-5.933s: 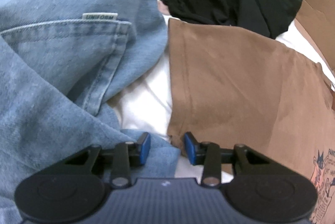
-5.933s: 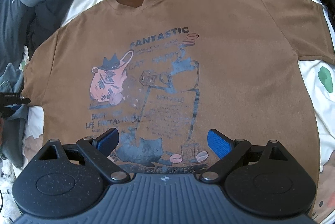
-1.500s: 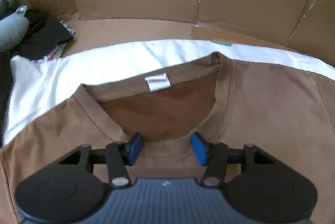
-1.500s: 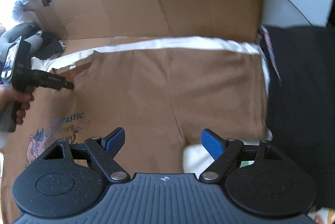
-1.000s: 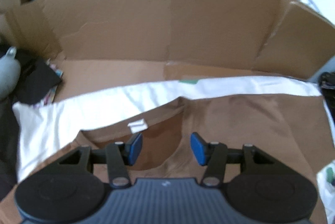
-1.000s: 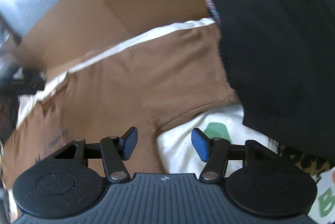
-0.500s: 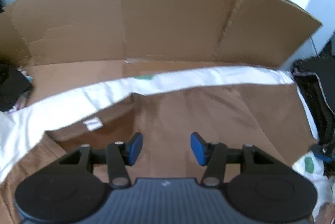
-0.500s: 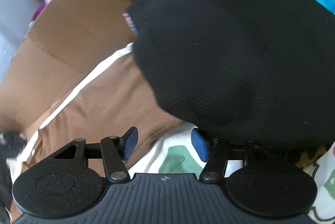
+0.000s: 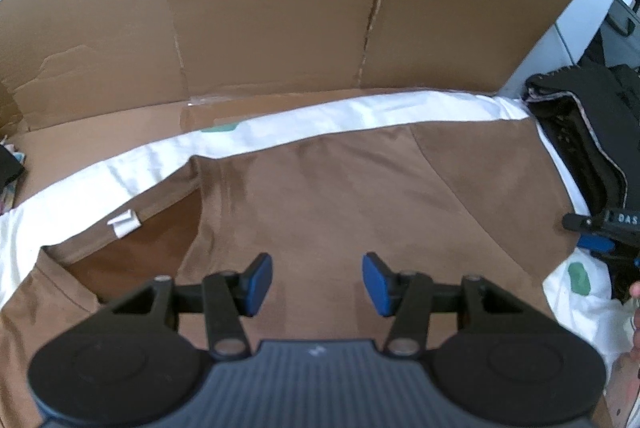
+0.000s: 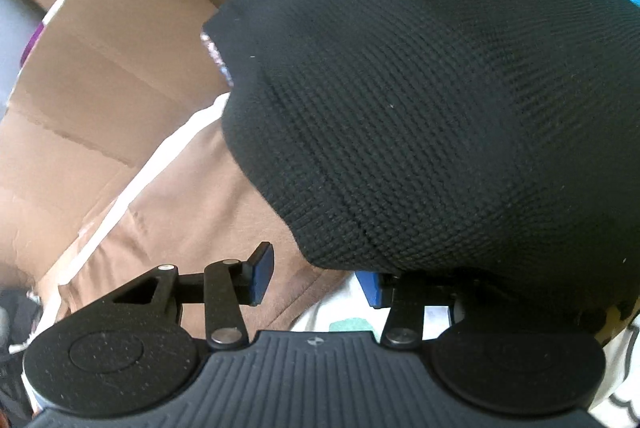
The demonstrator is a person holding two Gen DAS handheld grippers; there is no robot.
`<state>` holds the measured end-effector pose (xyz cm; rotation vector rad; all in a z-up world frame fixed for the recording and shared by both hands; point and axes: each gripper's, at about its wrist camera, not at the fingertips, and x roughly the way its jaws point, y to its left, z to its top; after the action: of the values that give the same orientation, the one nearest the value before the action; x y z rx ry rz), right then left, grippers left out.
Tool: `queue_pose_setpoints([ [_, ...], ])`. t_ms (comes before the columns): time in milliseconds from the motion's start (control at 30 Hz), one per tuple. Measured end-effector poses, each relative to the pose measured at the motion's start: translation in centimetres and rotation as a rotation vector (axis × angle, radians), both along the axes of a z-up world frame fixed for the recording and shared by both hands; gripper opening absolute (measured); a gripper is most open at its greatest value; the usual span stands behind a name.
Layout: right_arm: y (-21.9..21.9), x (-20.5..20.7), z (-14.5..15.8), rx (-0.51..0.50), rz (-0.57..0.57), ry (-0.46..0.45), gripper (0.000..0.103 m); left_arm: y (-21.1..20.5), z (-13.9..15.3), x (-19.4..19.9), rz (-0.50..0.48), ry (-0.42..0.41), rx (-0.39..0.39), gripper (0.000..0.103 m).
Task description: Fold clothes
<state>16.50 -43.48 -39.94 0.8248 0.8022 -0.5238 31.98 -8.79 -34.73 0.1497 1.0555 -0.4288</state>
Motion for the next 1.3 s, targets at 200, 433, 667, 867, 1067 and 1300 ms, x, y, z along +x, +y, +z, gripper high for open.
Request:
queue_pose_setpoints([
  [200, -0.4, -0.5, -0.5, 0.063, -0.085, 0.017, 0.045, -1.0, -0.4, -0.8, -0.034, 0.005, -0.009, 0.053],
  [433, -1.0, -0.7, -1.2, 0.106, -0.137, -0.016, 0.039, -1.7, -1.0, -1.5, -0.067, 0.015, 0.003, 0.053],
  [667, -0.8, 0.8, -1.0, 0.108, -0.105, -0.031, 0.004, -2.9, -1.4, -1.8, -0.122, 0.055, -0.033, 0.046],
  [867, 0.0, 2.0, 0.6, 0.088, -0.012, -0.090, 0.003, -5.2, -1.9, -2.7, -0.220, 0.091, -0.072, 0.036],
  [1067, 0.9, 2.8, 2.4, 0.042, 0.117, -0.170, 0.003, -8.1, -2.5, -3.7, -0.355, 0.129, -0.101, 0.030],
  [1300, 0.7, 3.5, 4.2, -0.018, 0.232, -0.251, 0.003, -11.9, -4.0, -4.9, -0.489, 0.161, -0.128, 0.020],
])
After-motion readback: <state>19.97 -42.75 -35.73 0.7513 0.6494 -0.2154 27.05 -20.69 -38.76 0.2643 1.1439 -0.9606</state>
